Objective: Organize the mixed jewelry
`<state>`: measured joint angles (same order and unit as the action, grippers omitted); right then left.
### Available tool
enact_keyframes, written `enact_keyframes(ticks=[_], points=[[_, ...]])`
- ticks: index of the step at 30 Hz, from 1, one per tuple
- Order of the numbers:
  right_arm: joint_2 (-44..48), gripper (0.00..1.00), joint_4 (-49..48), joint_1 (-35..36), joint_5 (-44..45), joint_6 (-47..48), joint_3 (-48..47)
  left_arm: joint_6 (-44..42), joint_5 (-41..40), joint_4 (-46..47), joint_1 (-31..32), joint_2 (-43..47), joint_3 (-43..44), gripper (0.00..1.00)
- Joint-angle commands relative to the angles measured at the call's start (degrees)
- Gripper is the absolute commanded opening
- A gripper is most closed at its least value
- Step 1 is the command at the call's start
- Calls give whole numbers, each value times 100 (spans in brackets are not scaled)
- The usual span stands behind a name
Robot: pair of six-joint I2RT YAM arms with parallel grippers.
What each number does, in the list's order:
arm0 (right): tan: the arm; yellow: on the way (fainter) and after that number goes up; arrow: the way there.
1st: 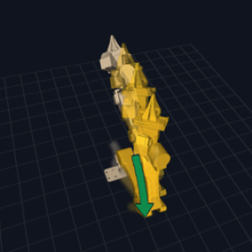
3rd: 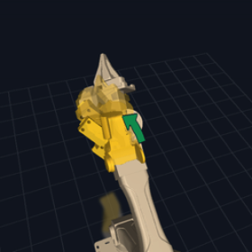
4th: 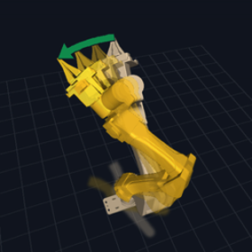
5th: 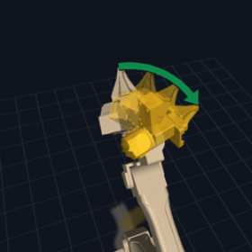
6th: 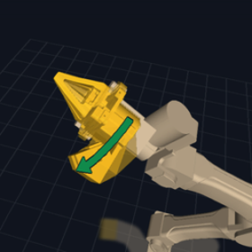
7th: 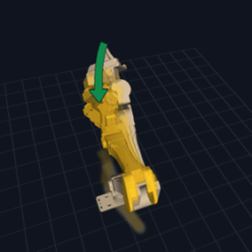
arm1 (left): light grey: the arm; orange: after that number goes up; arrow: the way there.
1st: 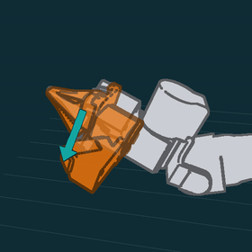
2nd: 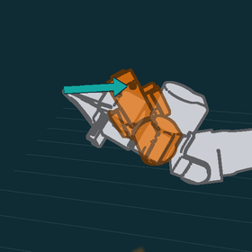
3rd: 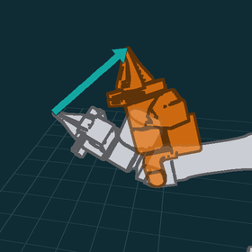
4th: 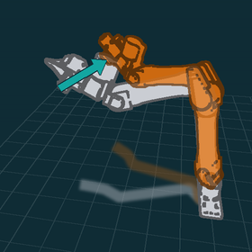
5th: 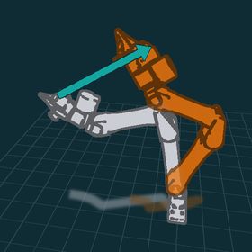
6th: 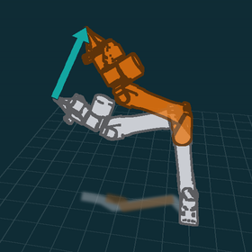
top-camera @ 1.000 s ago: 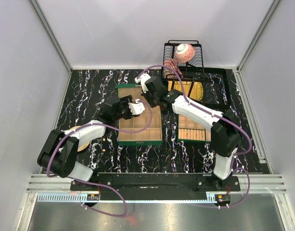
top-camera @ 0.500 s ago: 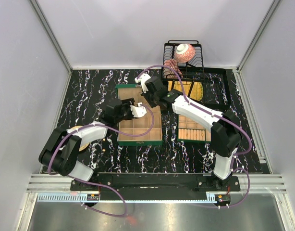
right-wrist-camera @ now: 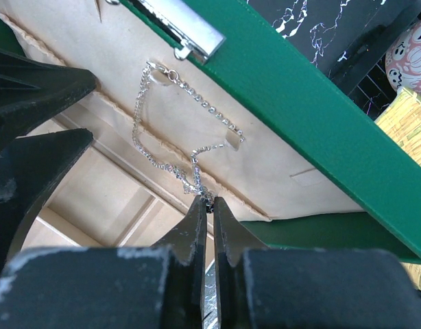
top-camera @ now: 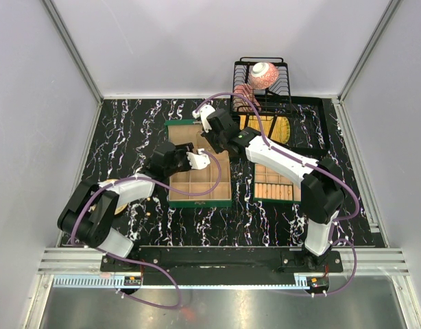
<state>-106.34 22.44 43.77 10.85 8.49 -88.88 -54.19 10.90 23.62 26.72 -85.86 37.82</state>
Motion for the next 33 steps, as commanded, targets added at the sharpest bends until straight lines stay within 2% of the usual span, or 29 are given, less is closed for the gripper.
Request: enact_keyframes(ticks=[1, 12, 18, 19, 23, 33], points=[[334, 0, -99, 62, -39, -49, -182, -153, -114, 275, 26, -123, -29, 53], [325, 0, -90, 62, -39, -49, -173, -162, -149, 257, 44, -203, -12, 34], [334, 0, -90, 62, -83, -84, -208, -92, -167, 56, 70, -167, 102, 15], [325, 0, -82, 53, -101, -84, -235, -65, -167, -23, 70, -159, 120, 9], [351, 0, -47, 53, -136, -111, -270, -21, -167, -120, 97, -88, 181, 2], [308, 0, 103, 62, -312, -251, -577, 49, -114, -375, 140, 61, 270, 0]])
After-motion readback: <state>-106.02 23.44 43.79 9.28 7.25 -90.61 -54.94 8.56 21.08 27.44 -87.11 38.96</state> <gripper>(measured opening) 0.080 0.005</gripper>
